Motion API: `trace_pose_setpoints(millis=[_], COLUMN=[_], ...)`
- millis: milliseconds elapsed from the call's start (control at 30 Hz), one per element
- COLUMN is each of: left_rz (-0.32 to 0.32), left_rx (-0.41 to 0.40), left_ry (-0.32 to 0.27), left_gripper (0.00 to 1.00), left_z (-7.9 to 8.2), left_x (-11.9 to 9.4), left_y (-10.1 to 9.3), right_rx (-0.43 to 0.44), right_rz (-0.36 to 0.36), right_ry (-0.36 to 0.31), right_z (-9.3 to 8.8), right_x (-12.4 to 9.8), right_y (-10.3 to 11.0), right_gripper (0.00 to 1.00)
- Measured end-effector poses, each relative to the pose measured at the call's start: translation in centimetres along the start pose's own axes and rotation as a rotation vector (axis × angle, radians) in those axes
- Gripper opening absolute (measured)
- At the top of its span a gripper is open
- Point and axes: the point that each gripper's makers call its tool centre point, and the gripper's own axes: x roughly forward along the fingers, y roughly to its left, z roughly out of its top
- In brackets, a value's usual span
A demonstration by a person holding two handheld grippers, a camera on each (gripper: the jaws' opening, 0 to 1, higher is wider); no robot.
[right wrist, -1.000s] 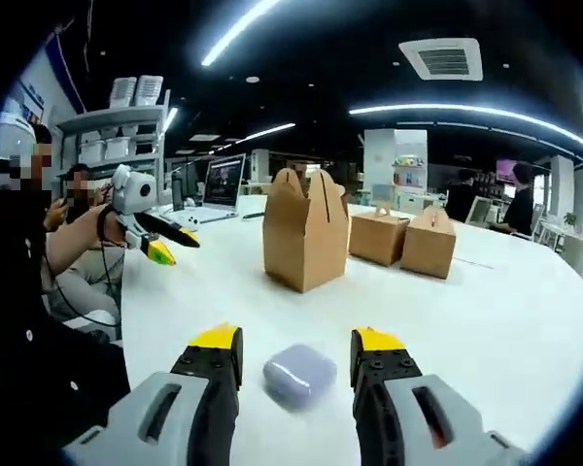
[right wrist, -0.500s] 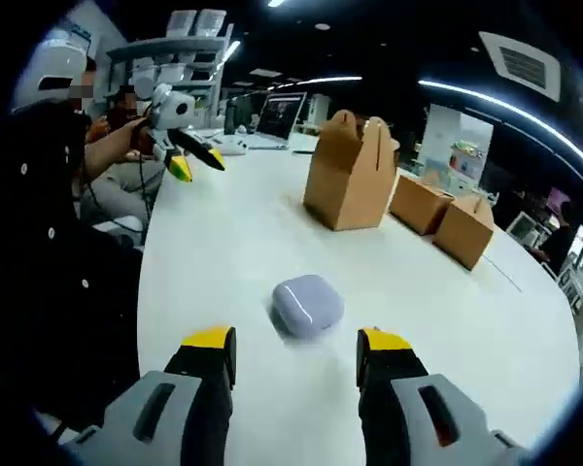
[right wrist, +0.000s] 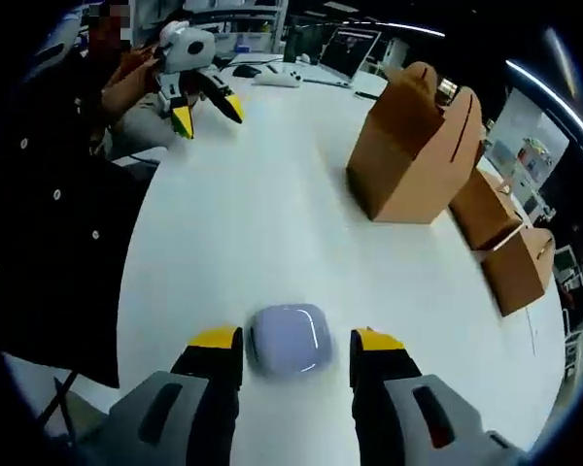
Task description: Pick up one paper box from the group, open the paper box, and remove the item inside
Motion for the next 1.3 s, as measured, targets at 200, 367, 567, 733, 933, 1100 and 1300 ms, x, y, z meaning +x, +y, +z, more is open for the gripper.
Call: trace_pose_setpoints(millis=[200,367,567,733,933,1100,1300], left_rz=[0.002,0.004,0.013,0.012,-0.001,-0.012,-0.01], left_rx=[-0.015,-0.03,-0.033,-0.031,-0.031,-0.02,0.006], left_ry=[-0.002,-0.017,-0.017,-0.028,-0.044,-0.051,-0.059], left_gripper=[0.44,0.43,0.43,0.43,0.43,0.43,0.43], left_z=[-0.5,-0.3,-0.4,-0.1,0.2,0.4,1.1], left_x=[-0.3,-0.4,-0.4,-0.3,0.0,0.7,1.2], left_y=[0.3,0.3,0.5,0.7,0.8,1.2,1.4], right_rx=[-0.037,-0.025,0.011,0.078,0.187,0.424,0.56], right_rz=[0.025,0.033,0.02,-0.011,-0.117,-0.217,-0.308], right_ry=[0.076,0.106,0.102,0.088,0.043,-0.064,-0.12], right_z=[-0.6,-0.7,-0.5,-0.2,2.3,5.7,7.9], right_x=[0.2,0.3,0.4,0.5,0.7,1.8,4.2], right_y=[0.6,0.9,0.8,0.3,0.1,0.3,0.8], right_gripper=[0.39,0.35,0.34,0.34,0.34,0.34,0.34])
